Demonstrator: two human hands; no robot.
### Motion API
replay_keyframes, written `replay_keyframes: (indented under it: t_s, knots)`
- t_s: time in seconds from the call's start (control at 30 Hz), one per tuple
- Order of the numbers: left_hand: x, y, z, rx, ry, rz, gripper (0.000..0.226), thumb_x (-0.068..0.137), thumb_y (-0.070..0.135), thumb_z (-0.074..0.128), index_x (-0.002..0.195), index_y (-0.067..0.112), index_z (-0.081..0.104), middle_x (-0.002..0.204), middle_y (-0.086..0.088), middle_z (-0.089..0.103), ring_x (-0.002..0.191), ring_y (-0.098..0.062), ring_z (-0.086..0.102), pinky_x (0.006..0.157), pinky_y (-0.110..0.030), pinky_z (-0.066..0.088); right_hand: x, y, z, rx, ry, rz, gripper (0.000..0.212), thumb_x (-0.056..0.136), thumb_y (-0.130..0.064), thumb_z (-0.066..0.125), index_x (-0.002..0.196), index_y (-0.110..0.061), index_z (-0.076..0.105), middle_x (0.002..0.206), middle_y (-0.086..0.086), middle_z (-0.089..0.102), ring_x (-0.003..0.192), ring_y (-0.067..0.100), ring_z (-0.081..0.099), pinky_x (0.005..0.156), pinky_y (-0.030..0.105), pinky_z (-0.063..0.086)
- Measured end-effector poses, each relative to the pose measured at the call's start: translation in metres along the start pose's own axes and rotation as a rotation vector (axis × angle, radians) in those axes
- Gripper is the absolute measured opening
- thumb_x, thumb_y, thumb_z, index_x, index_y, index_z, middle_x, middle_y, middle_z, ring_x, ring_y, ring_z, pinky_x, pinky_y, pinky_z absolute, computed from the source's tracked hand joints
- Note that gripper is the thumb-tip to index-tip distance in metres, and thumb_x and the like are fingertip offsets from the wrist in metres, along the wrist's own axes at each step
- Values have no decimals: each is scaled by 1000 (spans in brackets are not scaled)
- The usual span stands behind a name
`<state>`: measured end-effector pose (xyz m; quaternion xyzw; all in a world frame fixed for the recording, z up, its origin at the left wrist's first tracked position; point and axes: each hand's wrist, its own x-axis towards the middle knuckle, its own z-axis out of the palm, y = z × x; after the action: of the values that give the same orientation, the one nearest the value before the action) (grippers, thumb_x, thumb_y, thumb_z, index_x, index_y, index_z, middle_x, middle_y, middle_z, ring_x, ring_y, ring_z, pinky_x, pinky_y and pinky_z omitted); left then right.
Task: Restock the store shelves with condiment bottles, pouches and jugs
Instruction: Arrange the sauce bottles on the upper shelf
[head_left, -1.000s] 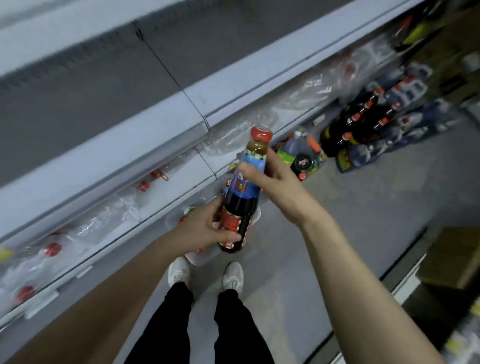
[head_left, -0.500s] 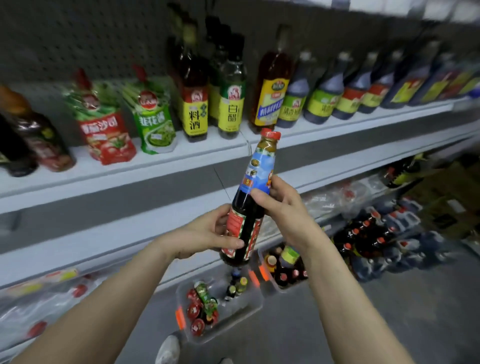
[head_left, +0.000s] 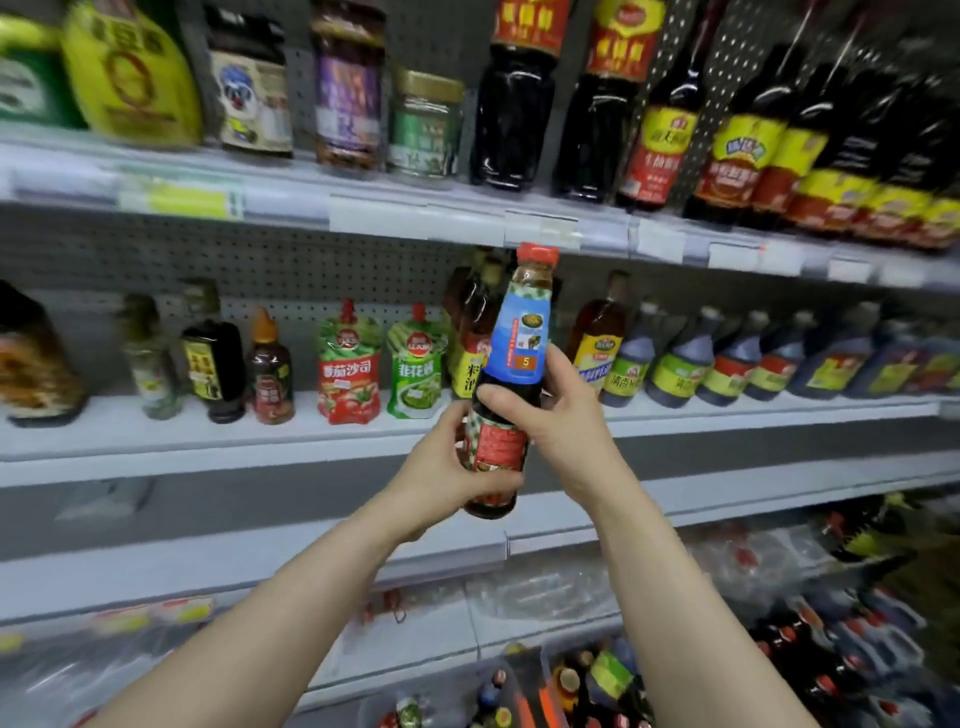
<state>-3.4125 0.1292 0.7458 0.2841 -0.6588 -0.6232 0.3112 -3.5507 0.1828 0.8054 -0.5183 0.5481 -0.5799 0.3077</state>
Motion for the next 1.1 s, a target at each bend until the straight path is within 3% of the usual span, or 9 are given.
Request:
replay_keyframes:
  t_s: [0.1, 0.2, 0.3, 0.43, 0.53, 0.6, 0.7, 0.9, 1.1]
  knots:
    - [-14, 24, -33, 43, -60, 18, 66, 71, 18, 88, 124, 35, 52, 106, 11, 73, 101, -11, 70, 81, -26, 58, 2, -25, 22, -1, -23, -60, 52, 79, -26, 85, 124, -31, 60, 112, -8, 74, 104, 8, 69, 81, 25, 58]
    - [-37, 49, -74, 42, -204, -45, 60, 72, 22, 84, 124, 30, 56, 109, 5, 74, 102, -15, 71, 76, -32, 59, 7, -48, 43, 117, -83, -14, 64, 76, -27, 80, 132, -19, 51, 119, 7, 72, 113, 30, 67, 94, 51, 55]
    - [-70, 69, -115, -41, -241, -65, 57, 74, 15, 81, 126, 20, 56, 112, -2, 73, 104, -19, 70, 77, -32, 57, 7, -76, 85, 290, -205, 15, 51, 82, -25, 70, 129, -15, 51, 115, 13, 70, 96, 27, 70, 72, 38, 59]
    - [-114, 85, -167, 12, -39, 45, 59, 69, 19, 87, 121, 19, 60, 112, -6, 74, 104, -23, 70, 83, -35, 57, 5, -107, 153, 411, -307, -39, 44, 87, -26, 70, 128, -16, 59, 123, 11, 69, 107, 24, 69, 84, 37, 59]
    - [-146, 96, -209, 79, 184, 140, 57, 66, 19, 90, 116, 22, 62, 105, 2, 76, 98, -16, 72, 80, -27, 57, 0, -128, 207, 211, -299, -165, 43, 86, -34, 75, 127, -27, 63, 123, -2, 71, 116, 17, 67, 92, 35, 55]
    - [-167, 102, -236, 154, 322, 195, 55, 66, 18, 92, 112, 26, 63, 100, 7, 76, 92, -11, 73, 75, -21, 56, -6, -140, 246, 48, -268, -241, 43, 82, -39, 80, 122, -37, 64, 115, -14, 73, 109, 6, 67, 88, 28, 54]
    - [-200, 109, -273, 227, 461, 237, 54, 64, 18, 93, 108, 28, 62, 95, 7, 76, 88, -11, 73, 74, -24, 59, -11, -156, 300, -52, -245, -291, 51, 74, -43, 84, 120, -38, 62, 106, -19, 72, 99, -1, 67, 84, 29, 55]
    - [-270, 131, -346, 195, 508, 210, 44, 77, 16, 84, 115, 23, 63, 96, 4, 76, 86, -10, 72, 64, -18, 55, -12, -192, 392, -2, -362, -322, 48, 78, -33, 86, 120, -33, 63, 102, -12, 75, 93, 6, 72, 78, 31, 59]
    - [-322, 155, -411, 239, 620, 206, 48, 77, 19, 85, 120, 21, 64, 107, 2, 75, 100, -12, 70, 91, -33, 56, -7, -221, 470, 91, -468, -307, 66, 76, -30, 88, 131, -31, 51, 119, -5, 70, 103, 9, 70, 77, 28, 59]
